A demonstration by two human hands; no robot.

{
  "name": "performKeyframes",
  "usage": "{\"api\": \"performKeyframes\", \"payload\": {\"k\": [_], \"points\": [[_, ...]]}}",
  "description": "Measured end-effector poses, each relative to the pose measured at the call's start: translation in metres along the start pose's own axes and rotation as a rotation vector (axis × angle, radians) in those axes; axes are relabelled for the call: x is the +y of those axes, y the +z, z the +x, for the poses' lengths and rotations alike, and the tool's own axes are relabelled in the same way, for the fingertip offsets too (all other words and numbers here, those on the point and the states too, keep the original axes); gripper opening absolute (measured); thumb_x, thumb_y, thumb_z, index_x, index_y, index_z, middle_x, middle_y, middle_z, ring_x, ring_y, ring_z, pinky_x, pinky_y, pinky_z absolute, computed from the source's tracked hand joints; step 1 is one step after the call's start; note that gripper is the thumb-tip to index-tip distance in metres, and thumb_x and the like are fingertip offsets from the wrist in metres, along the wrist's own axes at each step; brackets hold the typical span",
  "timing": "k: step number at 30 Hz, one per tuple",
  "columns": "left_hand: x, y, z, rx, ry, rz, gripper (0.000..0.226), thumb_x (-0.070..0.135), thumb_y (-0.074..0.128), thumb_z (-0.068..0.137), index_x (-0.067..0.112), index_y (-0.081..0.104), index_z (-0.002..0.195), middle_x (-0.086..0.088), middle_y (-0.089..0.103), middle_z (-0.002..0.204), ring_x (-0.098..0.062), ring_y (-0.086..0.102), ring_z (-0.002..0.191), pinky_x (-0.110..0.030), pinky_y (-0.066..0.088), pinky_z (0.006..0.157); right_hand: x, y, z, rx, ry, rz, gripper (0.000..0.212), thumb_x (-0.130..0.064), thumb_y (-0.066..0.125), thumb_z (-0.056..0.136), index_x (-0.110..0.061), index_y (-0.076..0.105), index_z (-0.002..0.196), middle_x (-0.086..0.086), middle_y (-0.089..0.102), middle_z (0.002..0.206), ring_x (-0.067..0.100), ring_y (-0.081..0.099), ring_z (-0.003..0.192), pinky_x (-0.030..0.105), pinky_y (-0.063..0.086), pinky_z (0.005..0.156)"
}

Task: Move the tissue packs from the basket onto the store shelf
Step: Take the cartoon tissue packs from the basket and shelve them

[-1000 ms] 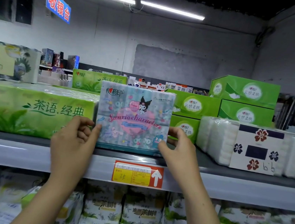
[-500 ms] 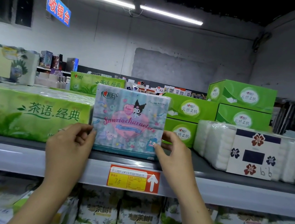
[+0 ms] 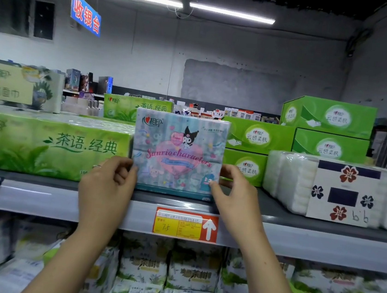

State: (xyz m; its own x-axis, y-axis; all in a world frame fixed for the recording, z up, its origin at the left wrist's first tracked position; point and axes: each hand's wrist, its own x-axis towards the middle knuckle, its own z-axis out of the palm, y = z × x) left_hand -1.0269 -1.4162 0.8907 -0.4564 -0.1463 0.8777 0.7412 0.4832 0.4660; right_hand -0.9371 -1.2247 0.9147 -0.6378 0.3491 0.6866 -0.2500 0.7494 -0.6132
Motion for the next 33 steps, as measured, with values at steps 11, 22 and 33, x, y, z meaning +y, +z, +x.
{"api": "performKeyframes", "payload": {"k": [11, 22, 33], "points": [[-0.003, 0.000, 0.000, -0.016, 0.023, 0.022, 0.020, 0.008, 0.070, 0.084, 0.004, 0.074, 0.103, -0.007, 0.067, 0.072, -0.019, 0.054, 0.063, -0.027, 0.038, 0.064, -0.003, 0.001, 0.003, 0.004, 0.022, 0.056, 0.023, -0.018, 0.063, 0.089, -0.023, 0.050, 0.107, -0.011, 0.060, 0.099, 0.003, 0.058, 0.088, 0.019, 0.048, 0.074], [-0.002, -0.001, 0.000, -0.044, 0.024, 0.049, 0.021, 0.006, 0.069, 0.083, 0.003, 0.073, 0.104, -0.012, 0.070, 0.073, -0.016, 0.052, 0.063, -0.026, 0.035, 0.061, -0.004, 0.003, 0.004, 0.011, 0.041, 0.037, 0.021, -0.018, 0.062, 0.089, -0.021, 0.050, 0.107, -0.008, 0.060, 0.099, 0.008, 0.059, 0.090, 0.024, 0.050, 0.078], [0.010, -0.008, 0.002, -0.088, -0.162, -0.135, 0.013, 0.013, 0.063, 0.087, 0.013, 0.065, 0.100, 0.001, 0.056, 0.067, -0.014, 0.050, 0.063, -0.023, 0.041, 0.060, -0.008, -0.004, -0.005, 0.054, 0.015, 0.362, 0.018, -0.010, 0.059, 0.090, -0.017, 0.052, 0.106, -0.016, 0.057, 0.099, -0.019, 0.055, 0.085, -0.001, 0.042, 0.067]]}}
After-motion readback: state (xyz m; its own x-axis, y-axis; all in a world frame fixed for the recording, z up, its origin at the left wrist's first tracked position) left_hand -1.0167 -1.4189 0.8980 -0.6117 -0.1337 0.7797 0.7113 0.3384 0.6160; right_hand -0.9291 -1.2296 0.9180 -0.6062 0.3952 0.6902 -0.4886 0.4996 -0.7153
